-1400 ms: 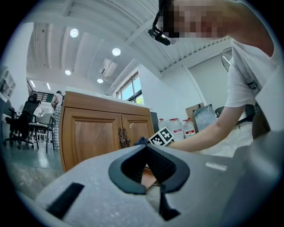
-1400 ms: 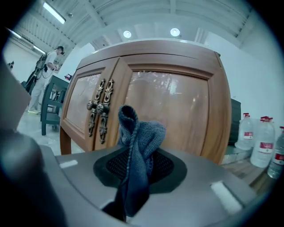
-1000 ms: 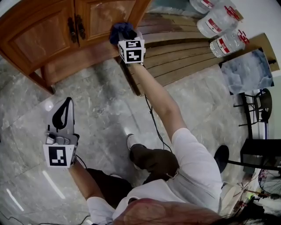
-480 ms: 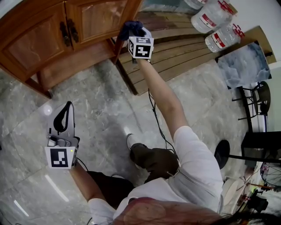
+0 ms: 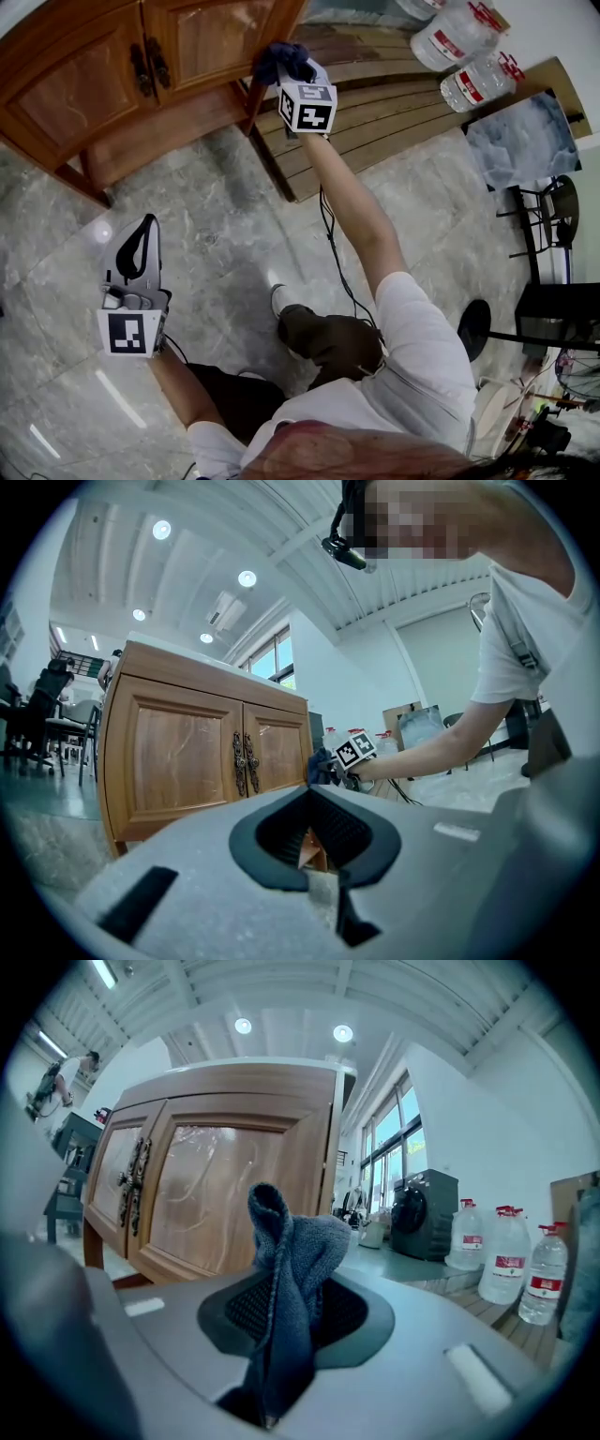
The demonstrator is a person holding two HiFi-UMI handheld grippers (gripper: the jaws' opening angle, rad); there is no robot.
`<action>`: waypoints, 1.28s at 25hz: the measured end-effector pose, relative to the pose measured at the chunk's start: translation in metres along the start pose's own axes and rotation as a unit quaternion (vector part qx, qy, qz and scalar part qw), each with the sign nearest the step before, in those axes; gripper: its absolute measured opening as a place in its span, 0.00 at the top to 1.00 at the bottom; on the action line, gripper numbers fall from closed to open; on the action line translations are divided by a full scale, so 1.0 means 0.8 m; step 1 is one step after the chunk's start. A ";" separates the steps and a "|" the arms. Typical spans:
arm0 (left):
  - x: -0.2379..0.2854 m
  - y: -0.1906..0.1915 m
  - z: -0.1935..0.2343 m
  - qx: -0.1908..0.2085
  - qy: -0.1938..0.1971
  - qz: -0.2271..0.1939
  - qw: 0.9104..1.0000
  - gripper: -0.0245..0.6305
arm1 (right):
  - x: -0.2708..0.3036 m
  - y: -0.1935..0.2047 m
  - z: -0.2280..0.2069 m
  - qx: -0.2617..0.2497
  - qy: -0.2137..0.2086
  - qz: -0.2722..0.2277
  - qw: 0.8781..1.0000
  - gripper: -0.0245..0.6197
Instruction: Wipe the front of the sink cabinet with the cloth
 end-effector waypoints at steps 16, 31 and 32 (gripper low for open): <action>0.028 0.009 -0.001 0.002 0.008 0.007 1.000 0.96 | -0.186 -0.070 0.022 0.025 -0.188 -0.116 0.975 0.79; -0.004 -0.058 0.006 -0.090 -0.014 0.066 0.994 0.96 | -0.256 -0.119 0.014 0.020 -0.212 -0.047 0.976 0.79; -0.009 -0.079 -0.001 -0.100 -0.016 0.067 0.993 0.96 | -0.271 -0.136 0.008 0.019 -0.216 -0.032 0.976 0.79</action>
Point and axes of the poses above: the fingertips, and each gripper's own axes: x forward along the fingers, z to its left, y out of its underside, the point moved 7 cm from there along -x, backward along the fingers, and after that the axes turned 12 degrees about y, right-handed, at the moved point
